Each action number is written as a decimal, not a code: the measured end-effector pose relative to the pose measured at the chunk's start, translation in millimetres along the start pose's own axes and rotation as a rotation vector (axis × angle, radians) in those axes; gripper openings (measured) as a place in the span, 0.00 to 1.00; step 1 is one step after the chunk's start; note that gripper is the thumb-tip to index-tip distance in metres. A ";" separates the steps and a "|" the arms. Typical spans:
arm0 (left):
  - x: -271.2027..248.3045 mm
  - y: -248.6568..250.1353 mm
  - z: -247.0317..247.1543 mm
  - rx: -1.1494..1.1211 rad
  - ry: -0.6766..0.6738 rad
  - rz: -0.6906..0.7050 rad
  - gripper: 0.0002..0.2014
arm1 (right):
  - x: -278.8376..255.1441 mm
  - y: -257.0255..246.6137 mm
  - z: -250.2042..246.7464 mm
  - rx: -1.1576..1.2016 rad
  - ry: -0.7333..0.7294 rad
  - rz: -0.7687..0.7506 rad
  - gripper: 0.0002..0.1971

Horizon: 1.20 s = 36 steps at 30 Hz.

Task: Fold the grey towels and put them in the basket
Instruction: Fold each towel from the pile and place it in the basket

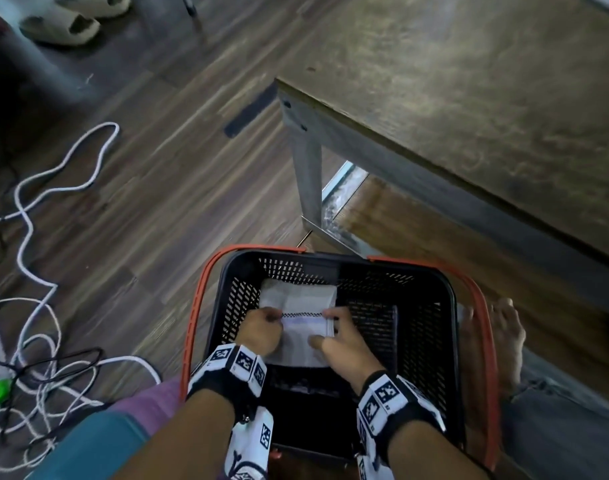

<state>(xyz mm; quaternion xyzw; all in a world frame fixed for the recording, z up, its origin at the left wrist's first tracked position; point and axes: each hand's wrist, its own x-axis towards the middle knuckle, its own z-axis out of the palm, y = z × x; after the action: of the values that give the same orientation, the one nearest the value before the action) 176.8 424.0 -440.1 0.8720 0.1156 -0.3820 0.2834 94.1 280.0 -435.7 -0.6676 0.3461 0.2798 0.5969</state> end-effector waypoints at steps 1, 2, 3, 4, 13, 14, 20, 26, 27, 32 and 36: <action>1.3 0.8 -0.4 0.026 -0.008 0.006 0.17 | 2.9 1.8 1.7 0.010 -0.018 -0.005 0.22; 2.3 1.7 0.1 0.066 -0.024 0.012 0.19 | 5.5 4.2 2.8 0.021 -0.027 -0.005 0.22; 3.2 3.1 0.9 0.110 -0.039 0.017 0.20 | 7.9 6.3 3.1 0.034 -0.027 0.003 0.22; 3.6 4.6 2.7 0.150 -0.048 0.015 0.21 | 9.9 8.9 2.5 0.046 -0.024 0.020 0.22; 0.1 17.9 11.7 0.343 -0.022 -0.003 0.16 | 24.2 17.0 4.1 0.156 -0.014 0.133 0.19; -0.3 19.1 11.2 0.366 -0.004 -0.009 0.16 | 25.0 16.9 4.7 0.175 0.002 0.133 0.18; 5.5 12.7 6.8 0.370 -0.077 -0.011 0.20 | 20.8 5.6 -1.4 0.148 0.015 0.092 0.14; -11.6 19.8 -8.8 0.230 -0.084 0.000 0.18 | -0.2 -17.4 -22.6 0.053 0.003 0.027 0.07; -17.9 24.8 -12.5 0.202 -0.085 0.021 0.17 | -6.7 -23.3 -26.2 0.041 -0.007 0.017 0.07; -65.3 59.8 -37.3 0.108 -0.140 0.175 0.12 | -54.3 -61.4 -42.3 -0.054 -0.056 -0.044 0.11; -118.1 97.8 -69.8 0.117 -0.070 0.310 0.15 | -109.2 -108.8 -61.8 -0.169 -0.084 -0.153 0.15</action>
<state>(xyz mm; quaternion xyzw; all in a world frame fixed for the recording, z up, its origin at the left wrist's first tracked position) 179.2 386.9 -275.7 0.8806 -0.0525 -0.3699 0.2913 112.3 238.0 -276.1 -0.7278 0.2439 0.2890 0.5721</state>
